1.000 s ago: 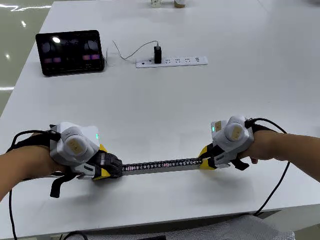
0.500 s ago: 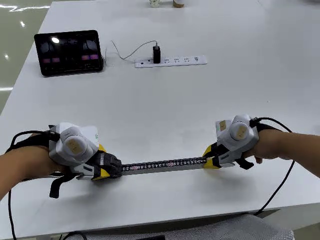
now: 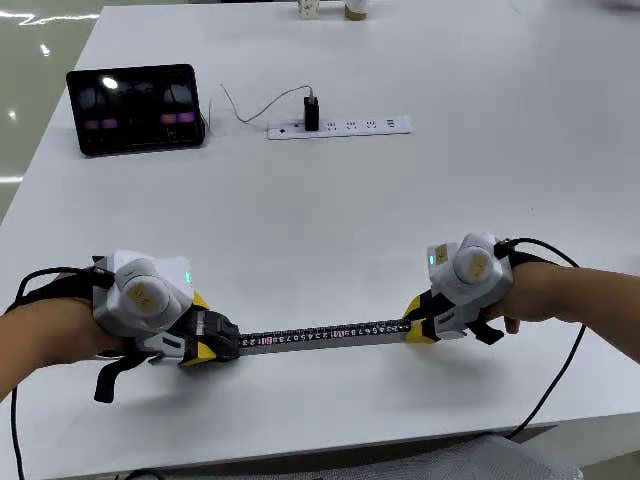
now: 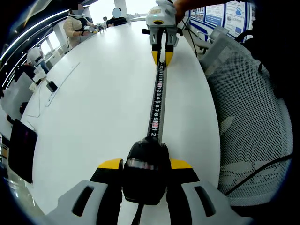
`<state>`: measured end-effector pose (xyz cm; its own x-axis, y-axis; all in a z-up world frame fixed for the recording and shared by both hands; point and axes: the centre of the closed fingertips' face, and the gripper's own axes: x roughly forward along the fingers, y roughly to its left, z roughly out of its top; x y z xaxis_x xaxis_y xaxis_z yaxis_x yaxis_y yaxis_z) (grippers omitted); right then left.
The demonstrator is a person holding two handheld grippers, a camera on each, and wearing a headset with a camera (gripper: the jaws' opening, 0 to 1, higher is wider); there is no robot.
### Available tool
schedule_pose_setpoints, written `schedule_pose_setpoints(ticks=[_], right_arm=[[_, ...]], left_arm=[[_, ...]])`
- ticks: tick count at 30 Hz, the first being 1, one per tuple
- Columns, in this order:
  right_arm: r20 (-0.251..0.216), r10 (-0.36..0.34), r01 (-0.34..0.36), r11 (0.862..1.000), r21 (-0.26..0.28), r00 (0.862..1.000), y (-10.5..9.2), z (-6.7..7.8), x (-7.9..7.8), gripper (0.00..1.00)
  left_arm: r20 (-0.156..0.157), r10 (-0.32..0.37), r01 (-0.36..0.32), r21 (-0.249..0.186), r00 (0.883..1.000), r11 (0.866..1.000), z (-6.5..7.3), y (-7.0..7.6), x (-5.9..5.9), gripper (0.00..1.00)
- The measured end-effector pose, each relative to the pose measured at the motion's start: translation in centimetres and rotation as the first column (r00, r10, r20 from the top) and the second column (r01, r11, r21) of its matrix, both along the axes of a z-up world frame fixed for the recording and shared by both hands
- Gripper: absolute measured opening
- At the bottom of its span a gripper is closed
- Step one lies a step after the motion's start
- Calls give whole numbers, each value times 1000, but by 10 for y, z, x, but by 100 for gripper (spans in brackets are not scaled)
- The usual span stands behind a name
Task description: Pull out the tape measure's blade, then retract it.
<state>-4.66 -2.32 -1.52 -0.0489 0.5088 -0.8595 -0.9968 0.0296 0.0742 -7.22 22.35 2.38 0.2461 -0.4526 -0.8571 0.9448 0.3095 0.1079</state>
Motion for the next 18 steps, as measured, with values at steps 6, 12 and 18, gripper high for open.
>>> schedule_pose_setpoints(ticks=[6,12,18], right_arm=[[13,12,-11,999,-37,1000,0,-1,0,12],[33,28,-26,998,-58,999,0,-1,1,12],[22,8,-7,999,-49,1000,0,-1,1,12]], left_arm=[[12,24,-24,0,1000,1000,-1,-1,2,31],[22,17,-17,5,1000,1000,-1,-1,3,32],[17,7,-8,13,1000,1000,-2,0,3,32]])
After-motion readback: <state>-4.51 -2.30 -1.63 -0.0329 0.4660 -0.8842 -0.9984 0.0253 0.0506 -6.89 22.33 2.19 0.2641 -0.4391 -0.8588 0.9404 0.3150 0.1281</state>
